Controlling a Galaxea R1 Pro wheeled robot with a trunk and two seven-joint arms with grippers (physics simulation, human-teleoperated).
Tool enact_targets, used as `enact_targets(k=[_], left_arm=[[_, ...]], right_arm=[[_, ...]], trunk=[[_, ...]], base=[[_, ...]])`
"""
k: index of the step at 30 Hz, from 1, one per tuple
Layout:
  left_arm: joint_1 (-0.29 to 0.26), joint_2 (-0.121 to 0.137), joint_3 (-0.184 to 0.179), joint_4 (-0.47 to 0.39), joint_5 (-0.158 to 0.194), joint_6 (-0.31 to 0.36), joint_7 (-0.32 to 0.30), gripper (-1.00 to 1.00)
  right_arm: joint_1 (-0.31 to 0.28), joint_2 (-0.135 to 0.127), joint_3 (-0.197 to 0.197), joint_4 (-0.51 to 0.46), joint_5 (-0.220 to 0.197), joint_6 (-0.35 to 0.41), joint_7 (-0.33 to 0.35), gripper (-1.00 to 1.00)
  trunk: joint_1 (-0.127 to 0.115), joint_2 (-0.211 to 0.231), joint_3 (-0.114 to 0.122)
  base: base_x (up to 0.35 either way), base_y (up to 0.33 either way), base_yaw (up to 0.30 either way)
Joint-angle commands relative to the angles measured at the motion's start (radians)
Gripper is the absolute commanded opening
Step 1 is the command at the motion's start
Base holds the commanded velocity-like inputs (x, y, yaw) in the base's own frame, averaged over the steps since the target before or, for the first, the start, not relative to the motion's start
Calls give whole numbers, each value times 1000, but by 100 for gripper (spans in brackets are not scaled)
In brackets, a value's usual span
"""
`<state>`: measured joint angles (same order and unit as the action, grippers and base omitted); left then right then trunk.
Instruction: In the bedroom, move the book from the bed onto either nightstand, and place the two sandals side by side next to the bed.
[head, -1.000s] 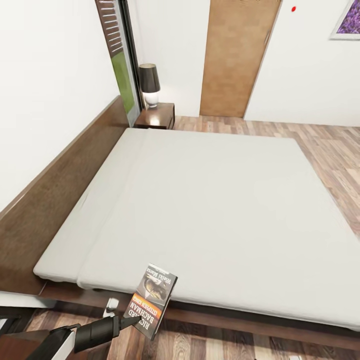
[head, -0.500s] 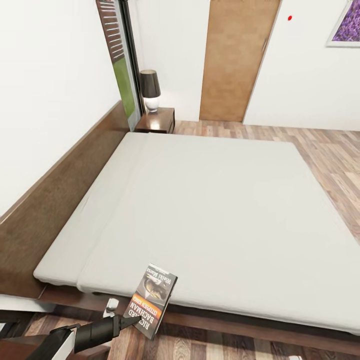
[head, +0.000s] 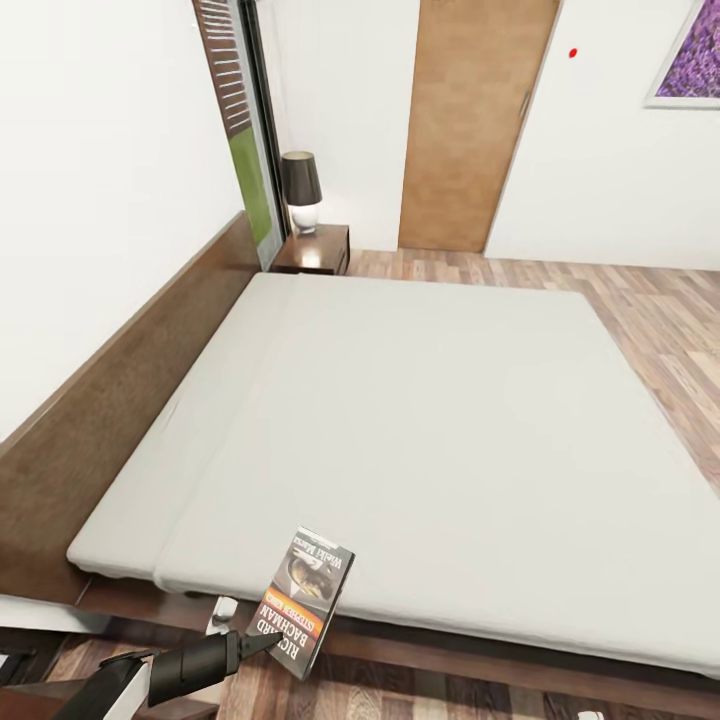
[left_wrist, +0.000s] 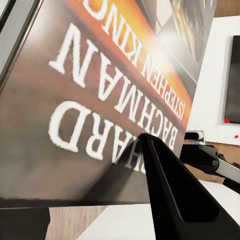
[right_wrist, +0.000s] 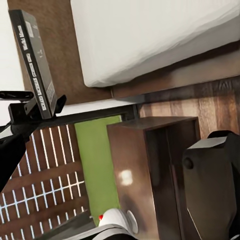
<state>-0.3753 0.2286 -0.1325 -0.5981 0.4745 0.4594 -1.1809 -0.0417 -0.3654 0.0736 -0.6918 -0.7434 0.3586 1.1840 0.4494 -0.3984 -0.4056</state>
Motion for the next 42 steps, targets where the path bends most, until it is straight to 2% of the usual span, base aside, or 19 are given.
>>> enact_targets(k=[1,42], left_arm=[[-1,1,-6,0,9,9,1,-100],[-1,0,-6,12,8,8,1,-100]], right_arm=[[-1,-1,5,0,-11,10,0,100],[0,0,5,0,-10,10,0,100]], trunk=[[1,-2,0],[1,-2,66]], base=[[0,0,0],[0,0,0]])
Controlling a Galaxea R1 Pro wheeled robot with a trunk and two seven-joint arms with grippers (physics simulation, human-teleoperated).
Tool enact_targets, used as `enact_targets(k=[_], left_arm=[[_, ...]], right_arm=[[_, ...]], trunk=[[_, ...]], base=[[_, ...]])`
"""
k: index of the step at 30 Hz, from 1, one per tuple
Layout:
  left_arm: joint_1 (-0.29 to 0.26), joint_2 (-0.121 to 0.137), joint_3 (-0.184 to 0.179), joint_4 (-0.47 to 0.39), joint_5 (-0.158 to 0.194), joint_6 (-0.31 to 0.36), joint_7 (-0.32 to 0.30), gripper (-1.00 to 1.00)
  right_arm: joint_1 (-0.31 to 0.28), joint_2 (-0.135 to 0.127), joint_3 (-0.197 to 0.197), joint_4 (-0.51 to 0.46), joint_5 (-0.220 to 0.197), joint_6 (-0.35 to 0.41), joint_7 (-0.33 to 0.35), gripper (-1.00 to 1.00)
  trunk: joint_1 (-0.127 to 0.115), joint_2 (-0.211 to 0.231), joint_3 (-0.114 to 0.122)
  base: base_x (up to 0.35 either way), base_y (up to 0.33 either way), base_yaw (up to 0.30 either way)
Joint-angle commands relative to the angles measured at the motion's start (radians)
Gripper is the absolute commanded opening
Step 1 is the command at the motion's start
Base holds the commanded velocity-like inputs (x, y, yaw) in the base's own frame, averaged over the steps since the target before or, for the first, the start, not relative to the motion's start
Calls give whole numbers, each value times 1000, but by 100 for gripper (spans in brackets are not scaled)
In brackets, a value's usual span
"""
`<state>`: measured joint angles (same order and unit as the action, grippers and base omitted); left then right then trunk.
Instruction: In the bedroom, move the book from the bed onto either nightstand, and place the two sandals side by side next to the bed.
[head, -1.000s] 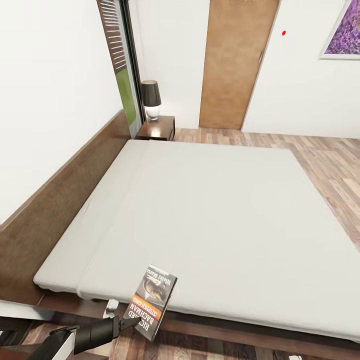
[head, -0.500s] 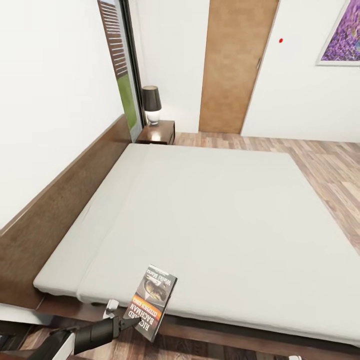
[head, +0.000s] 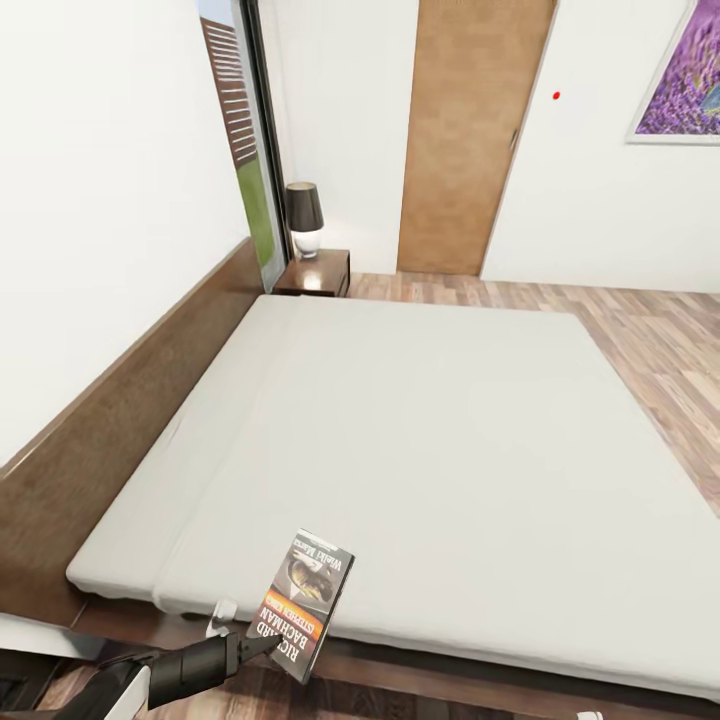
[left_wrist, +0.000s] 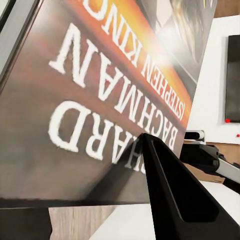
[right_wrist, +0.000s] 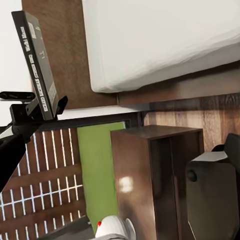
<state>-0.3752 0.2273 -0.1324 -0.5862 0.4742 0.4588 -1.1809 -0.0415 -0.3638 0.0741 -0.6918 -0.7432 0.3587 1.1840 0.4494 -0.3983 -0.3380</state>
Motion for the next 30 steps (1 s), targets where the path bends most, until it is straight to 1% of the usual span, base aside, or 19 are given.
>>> enact_targets(k=[1,11,15,19,30], left_arm=[[-1,1,-6,0,9,8,1,-100],[-1,1,-6,0,9,8,1,-100],[-1,1,-6,0,9,9,1,-100],[-1,1,-6,-1,9,8,1,-100],[-1,1,-6,0,9,9,1,-100]], right_arm=[[-1,-1,5,0,-10,10,0,100],[-1,0,5,0,-9,9,0,100],[-1,1,4,0,10,10,0,100],[-1,2,4,-1,16,10,0,100],[-1,2,3,-2,18,9,0,100]], trunk=[[1,-2,0],[1,-2,16],[1,-2,23],[1,-2,29],[1,-2,47]], base=[[0,0,0],[0,0,0],[0,0,0],[0,0,0],[0,0,0]])
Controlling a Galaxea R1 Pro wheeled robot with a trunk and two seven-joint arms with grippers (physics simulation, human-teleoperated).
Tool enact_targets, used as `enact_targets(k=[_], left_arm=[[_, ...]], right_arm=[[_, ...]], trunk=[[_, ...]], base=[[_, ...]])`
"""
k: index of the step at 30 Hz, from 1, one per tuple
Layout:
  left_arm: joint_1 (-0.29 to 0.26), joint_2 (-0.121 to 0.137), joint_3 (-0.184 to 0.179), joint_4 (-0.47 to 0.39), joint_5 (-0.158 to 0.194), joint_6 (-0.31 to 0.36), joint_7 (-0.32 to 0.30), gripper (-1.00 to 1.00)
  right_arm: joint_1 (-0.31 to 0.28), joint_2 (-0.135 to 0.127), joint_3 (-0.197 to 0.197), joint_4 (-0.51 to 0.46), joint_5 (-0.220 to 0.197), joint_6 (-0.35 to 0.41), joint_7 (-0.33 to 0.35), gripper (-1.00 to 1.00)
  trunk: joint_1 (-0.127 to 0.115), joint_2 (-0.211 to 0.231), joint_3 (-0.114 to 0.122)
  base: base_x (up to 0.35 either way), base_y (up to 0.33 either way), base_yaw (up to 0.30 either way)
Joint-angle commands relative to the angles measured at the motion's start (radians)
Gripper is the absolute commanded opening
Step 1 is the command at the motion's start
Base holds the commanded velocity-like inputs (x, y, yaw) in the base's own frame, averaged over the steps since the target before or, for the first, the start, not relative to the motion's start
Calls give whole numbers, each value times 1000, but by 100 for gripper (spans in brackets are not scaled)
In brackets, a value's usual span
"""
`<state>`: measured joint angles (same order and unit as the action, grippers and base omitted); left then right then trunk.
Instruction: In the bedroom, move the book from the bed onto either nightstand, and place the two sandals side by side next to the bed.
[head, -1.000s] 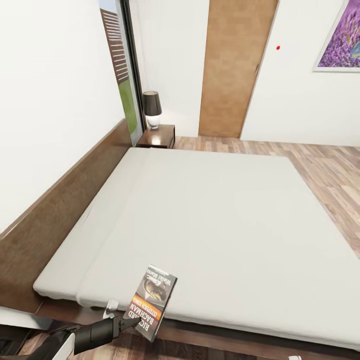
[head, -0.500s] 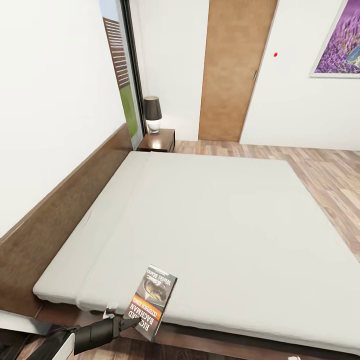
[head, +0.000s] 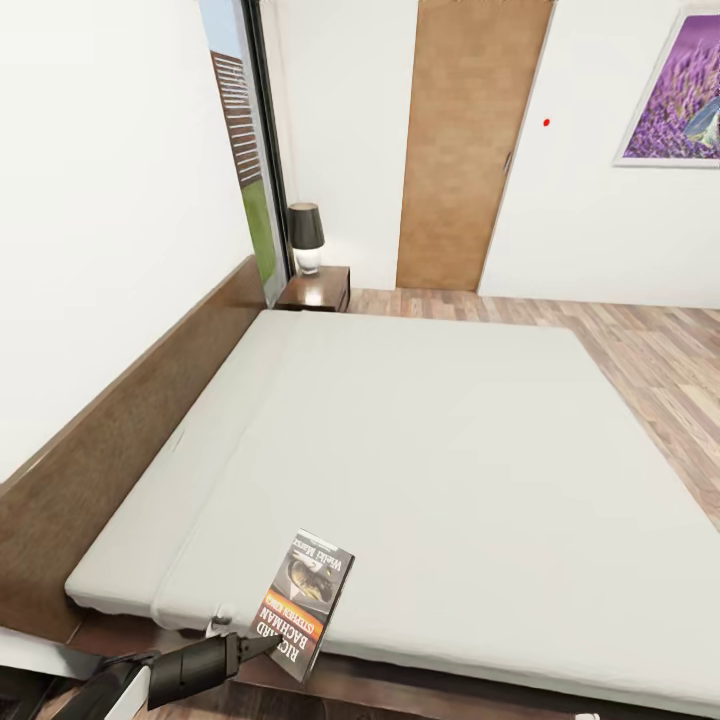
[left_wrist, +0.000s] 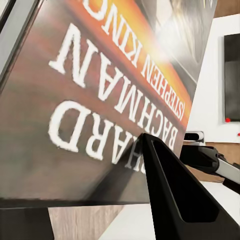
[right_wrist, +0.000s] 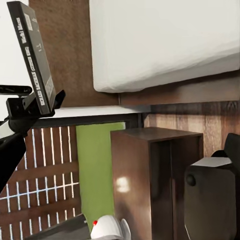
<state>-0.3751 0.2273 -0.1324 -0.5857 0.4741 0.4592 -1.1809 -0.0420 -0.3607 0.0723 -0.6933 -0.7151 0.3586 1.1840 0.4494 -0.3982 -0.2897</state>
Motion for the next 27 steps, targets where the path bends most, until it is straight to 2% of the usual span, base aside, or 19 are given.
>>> enact_targets(k=[1,27], left_arm=[[-1,1,-6,0,9,9,1,-100],[-1,0,-6,0,9,7,1,-100]], right_arm=[[-1,-1,5,0,-10,10,0,100],[-1,-1,4,0,-10,10,0,100]], trunk=[[1,-2,0],[1,-2,42]], base=[[0,0,0],[0,0,0]])
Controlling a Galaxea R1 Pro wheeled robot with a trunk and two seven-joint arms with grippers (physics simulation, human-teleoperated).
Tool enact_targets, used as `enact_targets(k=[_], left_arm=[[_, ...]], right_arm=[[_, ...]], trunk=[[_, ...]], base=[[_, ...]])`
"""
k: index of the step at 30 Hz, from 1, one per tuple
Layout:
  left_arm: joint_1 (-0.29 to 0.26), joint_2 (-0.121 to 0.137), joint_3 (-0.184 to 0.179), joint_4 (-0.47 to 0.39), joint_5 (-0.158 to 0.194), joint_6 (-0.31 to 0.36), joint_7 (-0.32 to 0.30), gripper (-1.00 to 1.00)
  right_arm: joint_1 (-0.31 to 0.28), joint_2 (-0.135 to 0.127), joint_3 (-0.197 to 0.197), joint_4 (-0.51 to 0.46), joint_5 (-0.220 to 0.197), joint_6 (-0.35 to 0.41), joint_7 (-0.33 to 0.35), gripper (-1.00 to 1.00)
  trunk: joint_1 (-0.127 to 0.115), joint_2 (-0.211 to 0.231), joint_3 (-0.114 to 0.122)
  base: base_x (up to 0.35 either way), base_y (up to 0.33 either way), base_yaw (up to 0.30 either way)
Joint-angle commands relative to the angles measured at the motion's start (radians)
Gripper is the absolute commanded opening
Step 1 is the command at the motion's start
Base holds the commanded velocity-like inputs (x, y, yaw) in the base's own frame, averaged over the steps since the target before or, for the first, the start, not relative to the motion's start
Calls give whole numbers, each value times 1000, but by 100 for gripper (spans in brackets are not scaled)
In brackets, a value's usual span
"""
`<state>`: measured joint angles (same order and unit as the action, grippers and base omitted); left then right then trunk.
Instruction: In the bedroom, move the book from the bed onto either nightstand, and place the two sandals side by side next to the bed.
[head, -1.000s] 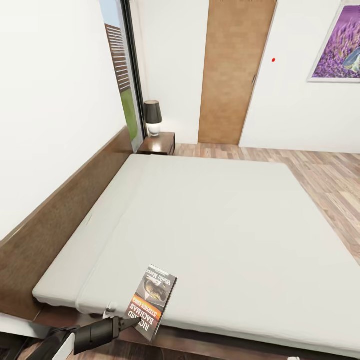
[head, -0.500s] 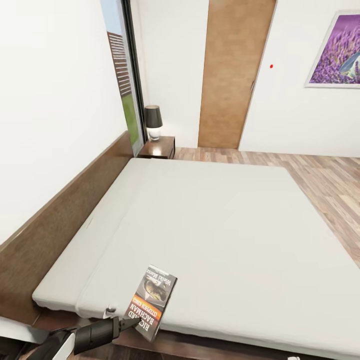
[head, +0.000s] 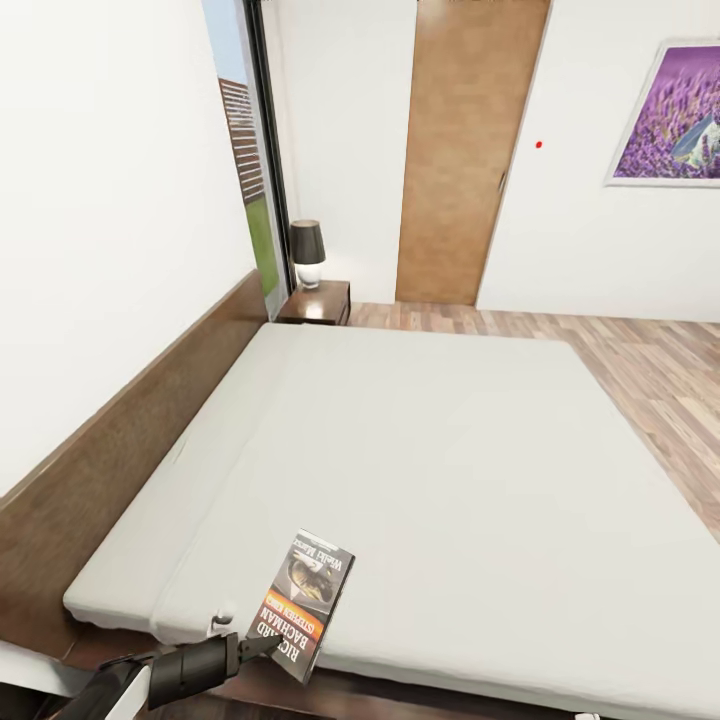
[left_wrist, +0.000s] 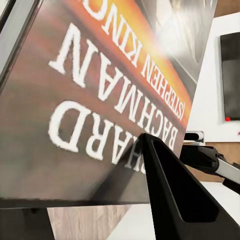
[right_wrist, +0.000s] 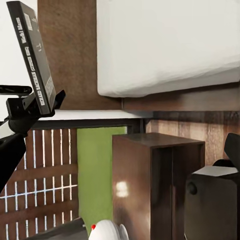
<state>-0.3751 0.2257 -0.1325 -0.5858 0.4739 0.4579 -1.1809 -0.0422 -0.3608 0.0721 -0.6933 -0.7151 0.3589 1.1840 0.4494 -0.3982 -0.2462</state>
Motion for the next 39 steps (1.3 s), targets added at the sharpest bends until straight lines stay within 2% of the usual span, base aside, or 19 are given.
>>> enact_targets(k=[1,39], left_arm=[[-1,1,-6,0,9,9,1,-100],[-1,1,-6,0,9,8,1,-100]], right_arm=[[-1,-1,5,0,-10,9,0,100],[0,-1,5,0,-10,9,0,100]], trunk=[[1,-2,0],[1,-2,61]], base=[[0,0,0],[0,0,0]])
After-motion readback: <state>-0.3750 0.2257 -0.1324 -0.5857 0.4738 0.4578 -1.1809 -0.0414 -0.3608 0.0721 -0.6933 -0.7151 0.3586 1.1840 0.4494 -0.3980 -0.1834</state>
